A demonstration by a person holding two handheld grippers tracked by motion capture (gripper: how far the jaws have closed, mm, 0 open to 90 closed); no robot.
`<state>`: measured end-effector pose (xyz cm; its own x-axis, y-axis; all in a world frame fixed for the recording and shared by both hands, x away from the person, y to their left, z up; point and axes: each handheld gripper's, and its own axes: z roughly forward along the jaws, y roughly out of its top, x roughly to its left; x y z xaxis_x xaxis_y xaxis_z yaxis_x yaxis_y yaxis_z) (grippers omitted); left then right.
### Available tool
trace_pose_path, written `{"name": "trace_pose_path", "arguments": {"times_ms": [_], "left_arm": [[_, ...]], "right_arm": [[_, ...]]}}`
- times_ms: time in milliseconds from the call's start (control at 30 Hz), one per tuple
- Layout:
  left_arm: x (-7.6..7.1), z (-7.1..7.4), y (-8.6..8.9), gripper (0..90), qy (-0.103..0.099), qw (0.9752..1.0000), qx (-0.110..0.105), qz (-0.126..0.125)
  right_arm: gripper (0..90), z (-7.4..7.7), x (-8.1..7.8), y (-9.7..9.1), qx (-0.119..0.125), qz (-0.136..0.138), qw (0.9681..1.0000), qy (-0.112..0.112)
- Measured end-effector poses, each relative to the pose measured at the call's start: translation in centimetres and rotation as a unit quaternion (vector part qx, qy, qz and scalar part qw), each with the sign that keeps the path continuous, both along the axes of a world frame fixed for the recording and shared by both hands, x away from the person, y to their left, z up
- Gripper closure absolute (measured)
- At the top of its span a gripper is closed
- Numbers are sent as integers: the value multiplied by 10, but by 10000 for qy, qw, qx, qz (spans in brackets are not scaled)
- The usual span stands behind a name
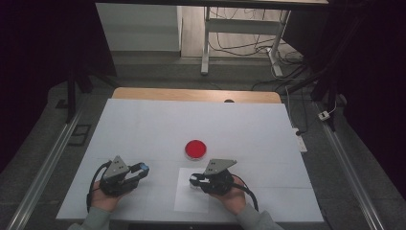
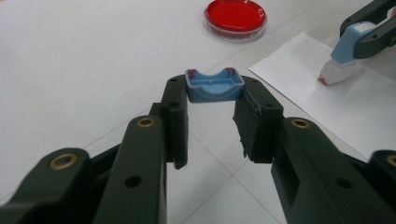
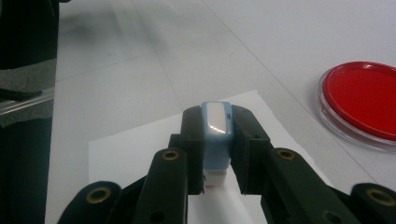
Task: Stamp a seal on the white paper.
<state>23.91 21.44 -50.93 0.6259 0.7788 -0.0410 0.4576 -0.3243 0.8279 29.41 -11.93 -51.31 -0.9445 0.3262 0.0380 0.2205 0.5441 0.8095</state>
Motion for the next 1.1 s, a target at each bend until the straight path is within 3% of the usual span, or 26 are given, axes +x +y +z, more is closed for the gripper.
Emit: {"name": "trace_pose_path", "arguments": {"times_ms": [800, 1100], "left_arm": [[0, 0, 0, 658, 1, 10000, 1, -2], [0, 0, 0, 658, -2, 10000, 2, -15]], "right_arm": [[752, -3, -1, 2, -57, 35, 10000, -57], [754, -2, -3, 4, -237, 18, 9996, -122]]}}
